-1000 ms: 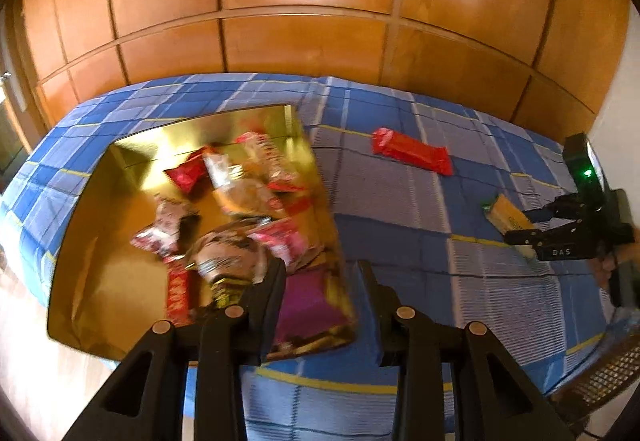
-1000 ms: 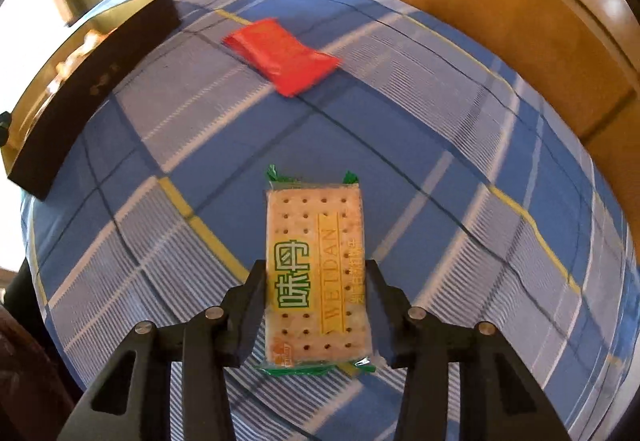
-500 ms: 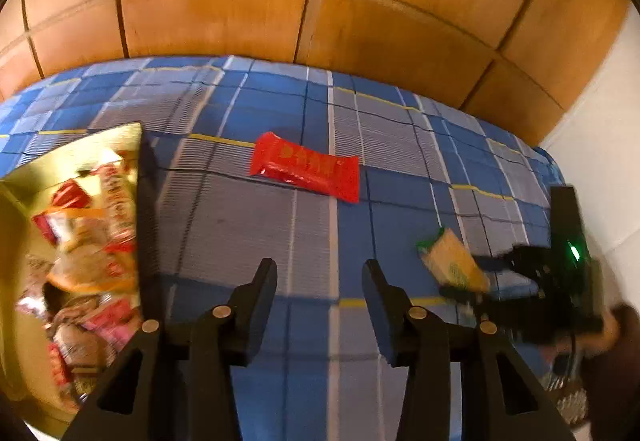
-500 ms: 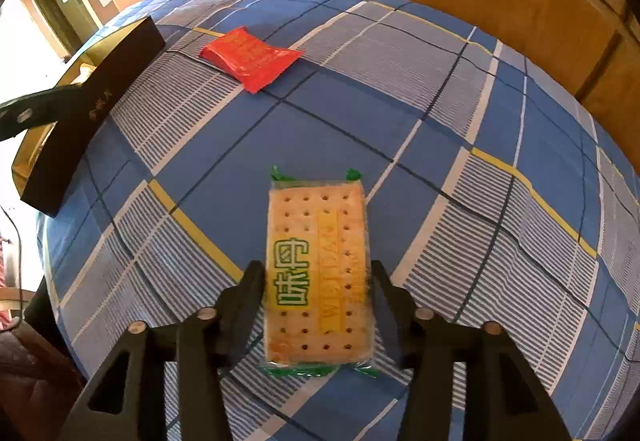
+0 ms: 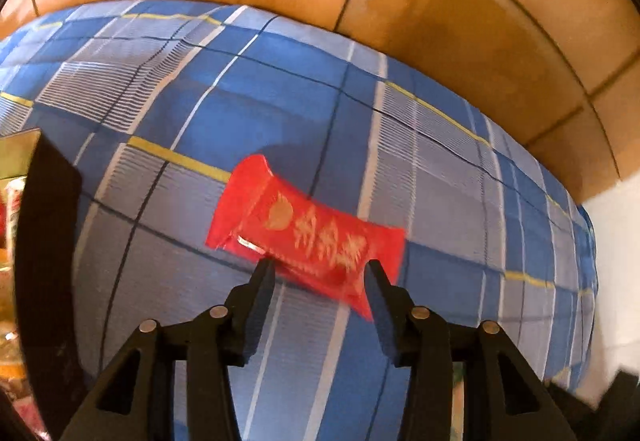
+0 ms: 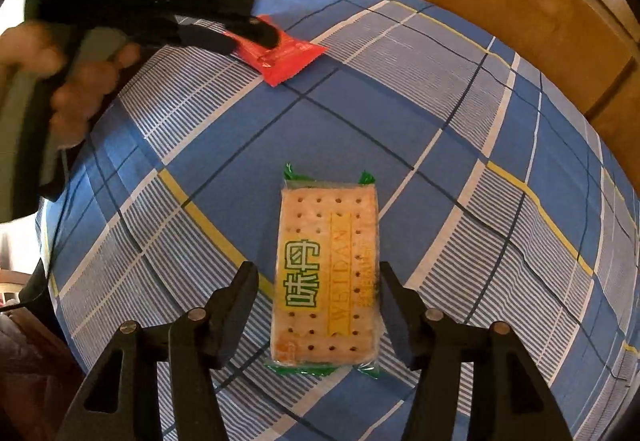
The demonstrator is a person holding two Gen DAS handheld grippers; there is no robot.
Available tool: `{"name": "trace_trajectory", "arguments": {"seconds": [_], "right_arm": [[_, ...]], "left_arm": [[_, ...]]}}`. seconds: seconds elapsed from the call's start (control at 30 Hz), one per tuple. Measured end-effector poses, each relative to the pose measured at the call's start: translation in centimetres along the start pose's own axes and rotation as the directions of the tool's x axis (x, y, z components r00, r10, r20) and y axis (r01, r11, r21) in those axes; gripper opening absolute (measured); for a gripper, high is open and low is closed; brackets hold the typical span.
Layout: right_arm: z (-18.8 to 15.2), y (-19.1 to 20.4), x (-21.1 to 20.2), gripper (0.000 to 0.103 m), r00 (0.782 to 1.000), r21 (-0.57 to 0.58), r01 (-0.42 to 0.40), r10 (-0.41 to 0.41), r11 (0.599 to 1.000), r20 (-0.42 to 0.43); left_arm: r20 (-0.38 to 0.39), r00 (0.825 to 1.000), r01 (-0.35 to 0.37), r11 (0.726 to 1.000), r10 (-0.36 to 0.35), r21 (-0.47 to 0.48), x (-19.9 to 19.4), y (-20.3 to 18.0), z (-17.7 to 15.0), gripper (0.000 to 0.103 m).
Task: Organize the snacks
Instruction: 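Grasp the red printed cake pack with the left gripper while the right grasps the WEIDAN cracker pack, then carry the red cake pack into the gold tray and open the left gripper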
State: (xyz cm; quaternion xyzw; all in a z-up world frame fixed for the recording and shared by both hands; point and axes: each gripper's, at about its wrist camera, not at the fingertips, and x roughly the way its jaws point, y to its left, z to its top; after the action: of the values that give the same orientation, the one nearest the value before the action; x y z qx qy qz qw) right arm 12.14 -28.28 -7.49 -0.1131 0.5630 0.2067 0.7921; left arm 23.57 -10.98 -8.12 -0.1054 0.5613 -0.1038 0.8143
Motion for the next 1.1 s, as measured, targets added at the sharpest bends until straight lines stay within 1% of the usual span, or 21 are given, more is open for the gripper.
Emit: {"name": "trace_trajectory", "arguments": {"seconds": [0.03, 0.13, 0.23, 0.27, 0.4, 0.47, 0.5, 0.53, 0.57, 0.6, 0.63, 0.77, 0.97, 1.1], "right_arm": [[-0.2, -0.6, -0.3, 0.060, 1.000, -0.003, -0.002, 0.002, 1.000, 0.000], [-0.3, -0.7, -0.3, 0.060, 1.000, -0.008, 0.001, -0.001, 1.000, -0.004], [-0.5, -0.6, -0.2, 0.060, 1.000, -0.014, -0.001, 0.001, 1.000, -0.009], [-0.5, -0.5, -0.2, 0.060, 1.000, -0.017, -0.002, 0.001, 1.000, -0.010], [-0.4, -0.5, -0.1, 0.060, 1.000, -0.024, 0.005, -0.005, 1.000, -0.019], [-0.3, -0.5, -0.1, 0.060, 1.000, -0.024, 0.005, -0.005, 1.000, -0.020], [-0.3, -0.5, 0.0, 0.060, 1.000, -0.025, 0.005, -0.006, 1.000, -0.021], [-0.2, -0.5, 0.0, 0.060, 1.000, -0.026, 0.005, -0.006, 1.000, -0.023], [-0.2, -0.5, 0.0, 0.060, 1.000, -0.025, 0.005, -0.005, 1.000, -0.023], [-0.2, -0.5, 0.0, 0.060, 1.000, -0.027, 0.005, -0.006, 1.000, -0.022], [-0.3, -0.4, -0.1, 0.060, 1.000, -0.029, 0.006, -0.007, 1.000, -0.022], [-0.6, -0.2, 0.2, 0.054, 1.000, -0.028, 0.008, -0.008, 1.000, -0.011], [-1.2, -0.2, 0.2, 0.054, 1.000, -0.024, 0.008, -0.007, 1.000, 0.009], [-1.9, -0.4, 0.2, 0.054, 0.999, -0.029, 0.018, -0.017, 0.999, 0.034]], "left_arm": [[0.000, 1.000, -0.006, 1.000, 0.006, -0.007, 0.5, 0.0, 0.4, 0.049], [0.023, 1.000, -0.008, 1.000, 0.008, -0.004, 0.8, -0.3, 1.4, 0.052], [0.024, 1.000, -0.009, 1.000, 0.009, -0.004, 1.2, -0.8, 2.4, 0.055], [0.026, 0.999, -0.019, 1.000, 0.019, 0.006, 1.3, -1.1, 2.7, 0.055], [0.028, 0.997, -0.072, 0.996, 0.070, 0.058, 2.7, -2.4, 3.7, 0.056], [0.044, 0.994, -0.104, 0.989, 0.100, 0.106, 2.9, -3.1, 3.4, 0.055], [0.052, 0.992, -0.124, 0.982, 0.117, 0.142, 3.0, -3.4, 3.1, 0.054], [0.070, 0.987, -0.155, 0.970, 0.144, 0.186, 3.0, -3.8, 2.5, 0.048], [0.089, 0.984, -0.169, 0.961, 0.153, 0.218, 2.8, -4.0, 2.0, 0.044], [0.102, 0.984, -0.169, 0.955, 0.148, 0.242, 2.6, -4.1, 1.4, 0.039], [0.107, 0.985, -0.162, 0.953, 0.138, 0.256, 2.3, -4.0, 0.7, 0.038], [0.120, 0.985, -0.153, 0.943, 0.122, 0.295, 0.6, -3.2, -2.5, 0.037], [0.133, 0.987, -0.128, 0.925, 0.086, 0.356, -2.5, -2.1, -9.1, 0.037], [0.159, 0.985, -0.121, 0.910, 0.061, 0.397, -4.9, -1.6, -14.2, 0.037]]}}
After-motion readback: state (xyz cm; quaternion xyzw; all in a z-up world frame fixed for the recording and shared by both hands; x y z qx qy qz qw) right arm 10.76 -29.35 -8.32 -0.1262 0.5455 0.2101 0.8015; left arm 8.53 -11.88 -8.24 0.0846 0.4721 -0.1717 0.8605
